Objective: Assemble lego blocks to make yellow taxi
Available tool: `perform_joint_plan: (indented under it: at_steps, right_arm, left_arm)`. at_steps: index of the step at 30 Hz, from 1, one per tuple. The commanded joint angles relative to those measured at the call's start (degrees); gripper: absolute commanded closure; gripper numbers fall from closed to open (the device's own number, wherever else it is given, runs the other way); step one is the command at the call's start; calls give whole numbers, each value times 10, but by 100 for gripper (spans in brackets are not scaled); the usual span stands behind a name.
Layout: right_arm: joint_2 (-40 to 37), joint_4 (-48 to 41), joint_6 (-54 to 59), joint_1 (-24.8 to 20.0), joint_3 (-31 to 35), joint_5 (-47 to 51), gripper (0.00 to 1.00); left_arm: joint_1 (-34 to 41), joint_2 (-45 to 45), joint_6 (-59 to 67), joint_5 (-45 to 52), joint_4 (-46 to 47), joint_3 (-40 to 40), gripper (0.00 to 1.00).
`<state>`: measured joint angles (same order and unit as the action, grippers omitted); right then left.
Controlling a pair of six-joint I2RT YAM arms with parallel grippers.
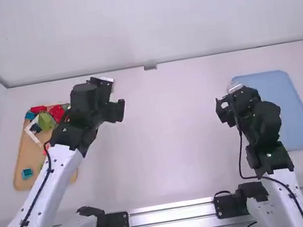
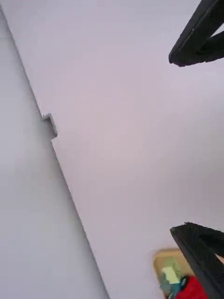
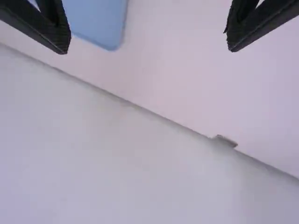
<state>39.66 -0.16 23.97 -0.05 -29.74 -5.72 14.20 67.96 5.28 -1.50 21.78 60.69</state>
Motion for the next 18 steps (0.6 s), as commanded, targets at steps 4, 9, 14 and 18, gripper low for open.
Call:
perform_joint_plan:
  at_steps: [4,9,14,18]
  right_arm:
    - [-57,2,-68,1,57,57,23]
    - [-118,2,-129,1,119,57,34]
    - [-180,2,-191,1,181,57,44]
    - [-238,2,-240,1,238,57,54]
  left_arm:
    - [-50,-60,-53,15,-41,-47,20]
    - [-103,-112,-53,15,-93,-100,29]
    - [-142,-169,-53,15,-149,-156,39]
    - [-142,-226,-53,15,-206,-213,49]
